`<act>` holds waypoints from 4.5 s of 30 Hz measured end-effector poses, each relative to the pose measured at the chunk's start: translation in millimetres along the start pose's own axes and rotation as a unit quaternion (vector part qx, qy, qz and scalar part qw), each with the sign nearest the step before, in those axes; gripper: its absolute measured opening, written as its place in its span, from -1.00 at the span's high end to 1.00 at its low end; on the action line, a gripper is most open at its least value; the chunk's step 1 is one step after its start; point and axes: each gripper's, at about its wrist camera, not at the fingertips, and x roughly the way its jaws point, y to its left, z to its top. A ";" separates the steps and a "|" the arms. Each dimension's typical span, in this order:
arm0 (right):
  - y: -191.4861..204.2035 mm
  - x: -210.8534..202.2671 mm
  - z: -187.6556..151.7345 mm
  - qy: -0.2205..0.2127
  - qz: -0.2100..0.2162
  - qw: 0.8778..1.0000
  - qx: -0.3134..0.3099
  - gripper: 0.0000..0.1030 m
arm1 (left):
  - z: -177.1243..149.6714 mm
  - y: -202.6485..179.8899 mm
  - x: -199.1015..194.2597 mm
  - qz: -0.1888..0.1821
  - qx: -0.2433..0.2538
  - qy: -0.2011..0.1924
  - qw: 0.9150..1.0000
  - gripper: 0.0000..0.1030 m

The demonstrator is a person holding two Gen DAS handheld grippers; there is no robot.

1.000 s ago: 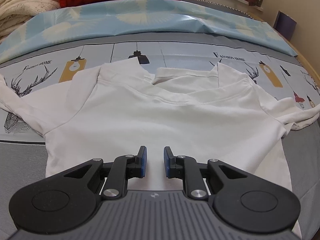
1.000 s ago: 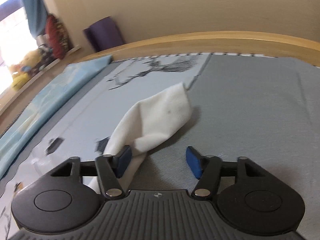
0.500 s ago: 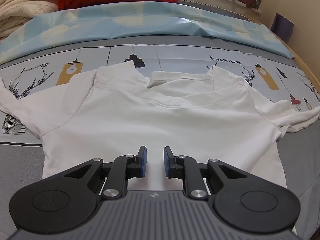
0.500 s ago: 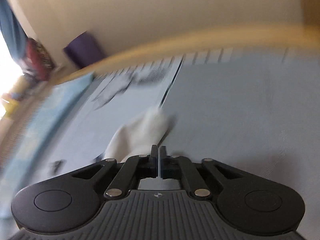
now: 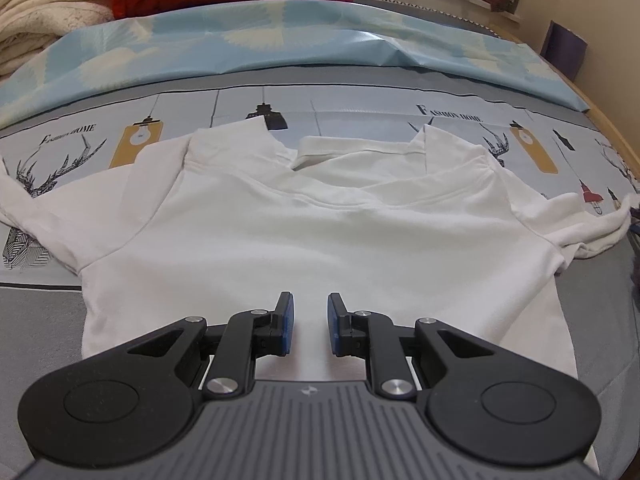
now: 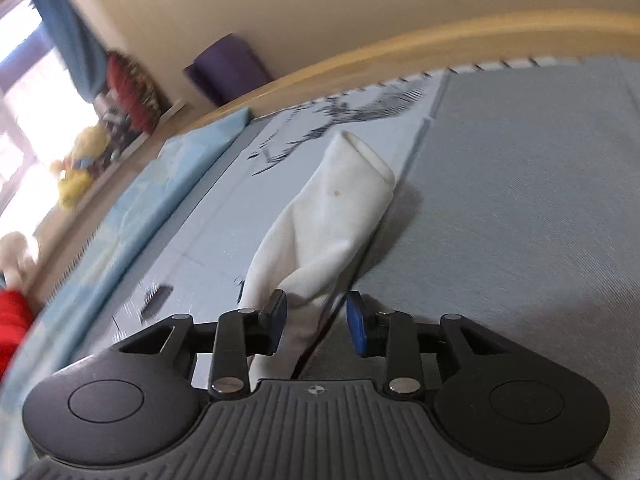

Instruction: Fold small clothes

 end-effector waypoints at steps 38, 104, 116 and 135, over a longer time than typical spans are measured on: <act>-59.8 -62.3 -0.4 -0.042 -0.147 0.986 0.075 0.90 | 10.0 49.1 -11.5 0.010 -0.082 -0.001 0.997 0.62; 501.4 -86.6 -391.1 0.242 0.188 0.876 -0.373 0.82 | 24.8 241.1 -69.2 -0.001 -0.356 -0.038 0.934 0.55; 563.9 -147.1 -428.1 0.054 0.171 0.852 -0.492 0.44 | 19.2 268.2 -73.6 0.022 -0.388 -0.034 0.921 0.47; 689.0 -314.2 -642.0 0.181 0.450 0.633 -0.603 0.40 | -26.6 455.5 -122.2 0.202 -0.515 -0.085 0.828 0.38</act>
